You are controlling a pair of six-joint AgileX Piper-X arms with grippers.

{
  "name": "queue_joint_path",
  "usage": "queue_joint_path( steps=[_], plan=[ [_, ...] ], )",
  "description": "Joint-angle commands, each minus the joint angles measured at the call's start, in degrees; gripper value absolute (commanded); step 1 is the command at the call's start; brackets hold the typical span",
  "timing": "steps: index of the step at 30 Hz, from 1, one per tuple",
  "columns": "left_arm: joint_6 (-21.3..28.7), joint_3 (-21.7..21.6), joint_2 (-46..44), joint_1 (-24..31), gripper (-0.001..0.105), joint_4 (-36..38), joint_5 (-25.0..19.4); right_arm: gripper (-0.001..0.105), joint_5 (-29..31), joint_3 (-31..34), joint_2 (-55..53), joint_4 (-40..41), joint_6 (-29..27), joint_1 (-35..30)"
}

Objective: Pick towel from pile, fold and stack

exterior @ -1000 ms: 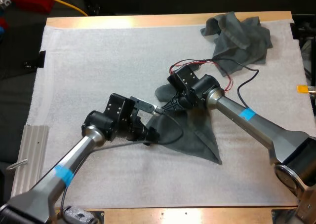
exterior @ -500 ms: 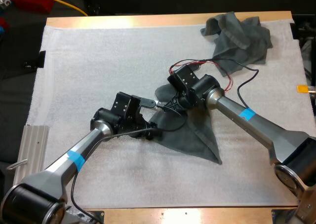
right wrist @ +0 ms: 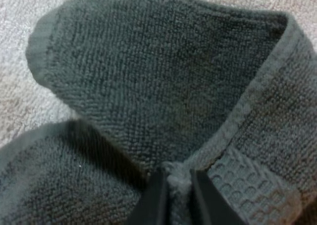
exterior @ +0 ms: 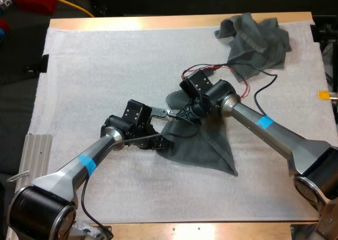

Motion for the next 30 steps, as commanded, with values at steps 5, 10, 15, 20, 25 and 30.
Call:
queue_joint_path(
  steps=[5, 10, 15, 20, 25, 30],
  plan=[
    [2.32, -0.34, -2.54, 0.0, 0.0, 1.39, -0.84, 0.0, -0.42, -0.18, -0.53, 0.75, -0.12, -0.21],
    [7.24, -1.37, -8.29, 2.95, 0.0, 4.55, -5.31, 0.0, 0.79, -0.18, -0.53, 2.38, -0.29, -0.21],
    [11.19, -2.89, -12.35, 9.08, 0.0, 8.55, -7.36, 0.0, 0.83, -0.18, -0.73, 3.05, -0.39, -0.21],
    [11.21, -2.91, -13.89, 14.45, 0.0, 10.19, -7.43, 0.0, 1.06, -0.18, -1.76, 4.1, -0.94, -0.21],
    [11.64, -3.65, -14.82, 16.6, 0.0, 12.22, -7.43, 0.0, 2.66, -0.18, -4.41, 6.31, -2.68, -0.47],
    [13.64, -6.46, -17.61, 16.45, 0.0, 15.19, -6.66, 0.0, 3.33, -0.18, -8.44, 8.33, -5.39, -0.67]
  ],
)
